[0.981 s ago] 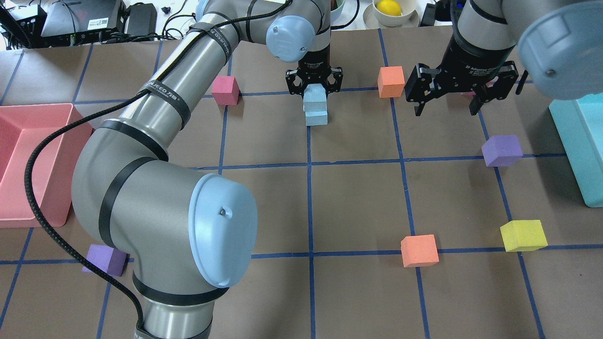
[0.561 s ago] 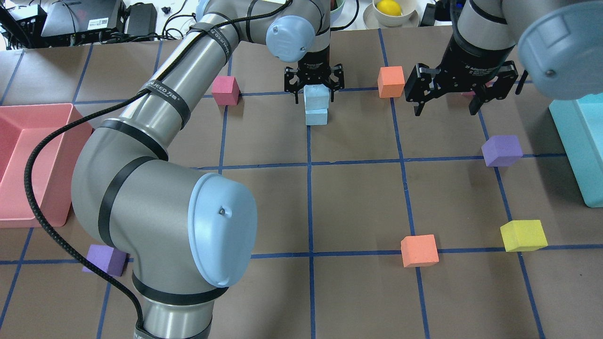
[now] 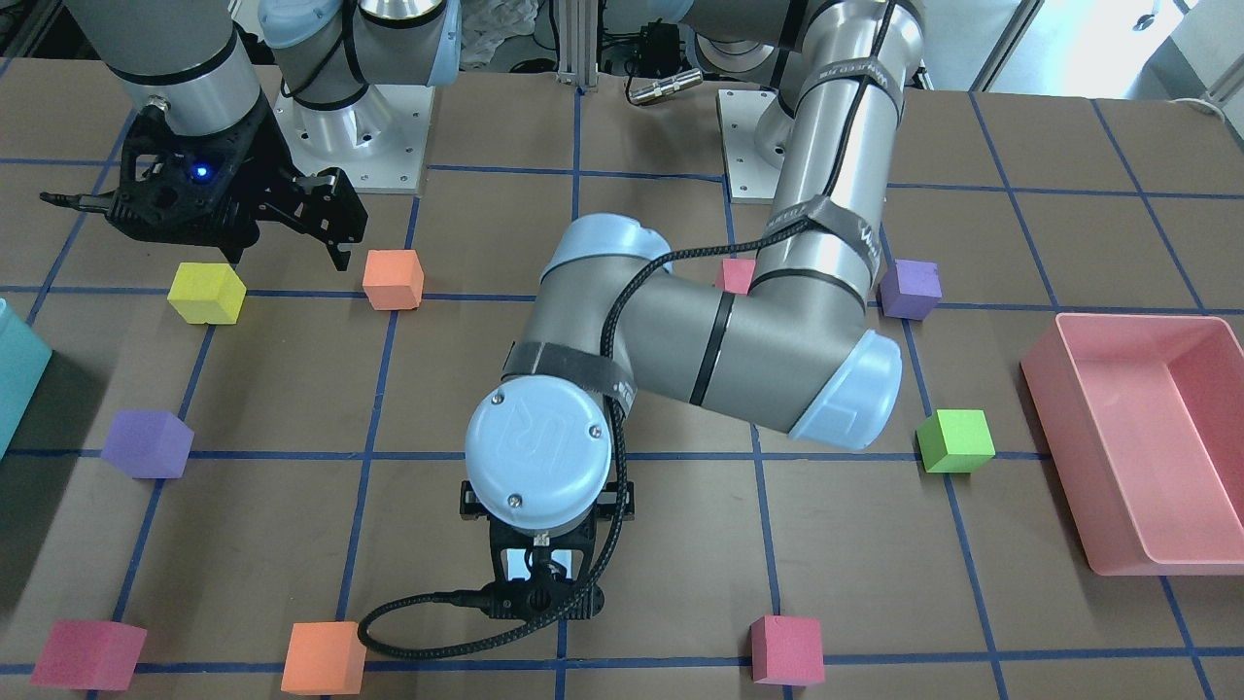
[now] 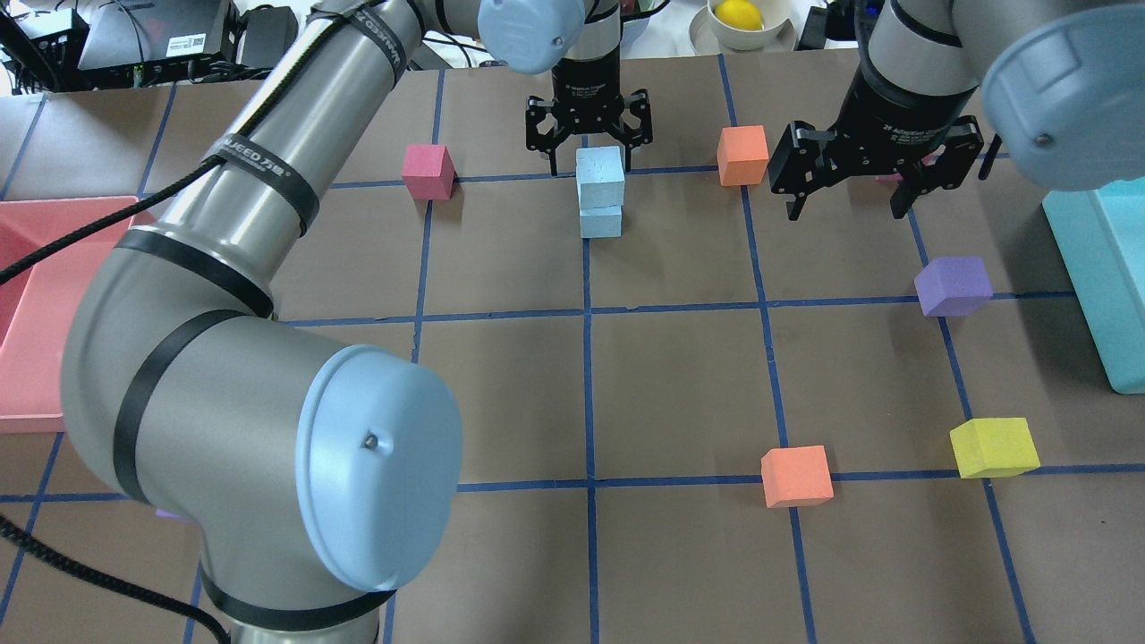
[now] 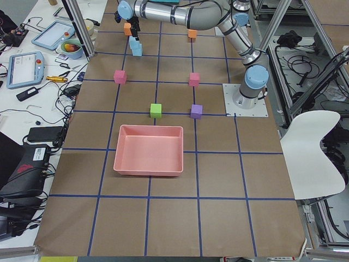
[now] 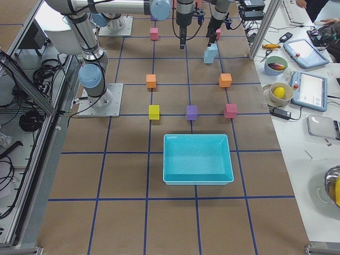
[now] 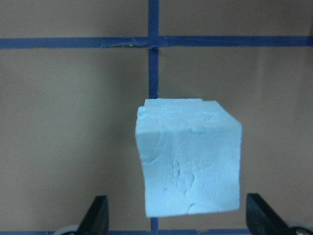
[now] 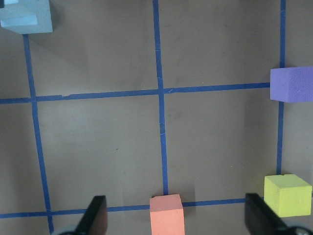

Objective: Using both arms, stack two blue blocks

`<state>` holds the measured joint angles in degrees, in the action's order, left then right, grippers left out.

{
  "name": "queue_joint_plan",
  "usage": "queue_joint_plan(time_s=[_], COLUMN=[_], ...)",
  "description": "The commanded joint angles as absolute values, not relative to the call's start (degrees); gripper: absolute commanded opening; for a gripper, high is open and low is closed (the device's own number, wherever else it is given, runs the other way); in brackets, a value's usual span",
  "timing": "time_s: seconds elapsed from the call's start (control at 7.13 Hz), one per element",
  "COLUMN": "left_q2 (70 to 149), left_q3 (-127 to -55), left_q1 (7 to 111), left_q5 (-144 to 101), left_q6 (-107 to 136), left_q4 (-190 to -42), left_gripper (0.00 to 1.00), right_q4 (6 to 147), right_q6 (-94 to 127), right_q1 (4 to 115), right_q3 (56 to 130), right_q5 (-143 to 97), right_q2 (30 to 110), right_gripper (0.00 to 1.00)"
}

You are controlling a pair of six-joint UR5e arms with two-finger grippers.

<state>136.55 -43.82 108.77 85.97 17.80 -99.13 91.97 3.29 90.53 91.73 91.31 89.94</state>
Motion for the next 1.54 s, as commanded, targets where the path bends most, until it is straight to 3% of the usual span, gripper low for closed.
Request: queue_joint_plan(time_s=[0.0, 0.28, 0.98, 1.12, 1.26, 1.4], left_q2=[128.5, 120.8, 99.4, 96.0, 92.8, 91.8], left_q3=[-44.7, -49.0, -77.4, -84.6, -89.5, -90.0], left_q1=[108.7, 108.6, 104.6, 103.9, 103.5, 100.9], left_q5=[85.3, 85.8, 86.4, 87.5, 88.3, 88.3], left_q6=[14.9, 11.2, 11.9, 11.2, 10.7, 10.0], left_q4=[-106.4, -108.1, -104.1, -96.1, -91.8, -91.4], left_gripper=[1.00, 1.00, 0.98, 0.98, 1.00, 1.00], right_q4=[91.8, 91.8, 92.2, 92.3, 92.5, 92.4], right_q6=[3.3, 3.3, 2.0, 1.8, 0.7, 0.6], right_q1=[90.5, 90.5, 90.4, 90.4, 90.4, 90.4], right_q3=[91.7, 91.6, 91.5, 91.5, 91.5, 91.5], right_q5=[91.3, 90.9, 90.9, 90.9, 90.9, 90.9], right_q2=[90.0, 90.0, 90.0, 89.9, 89.9, 89.9], right_gripper=[1.00, 1.00, 1.00, 1.00, 1.00, 1.00])
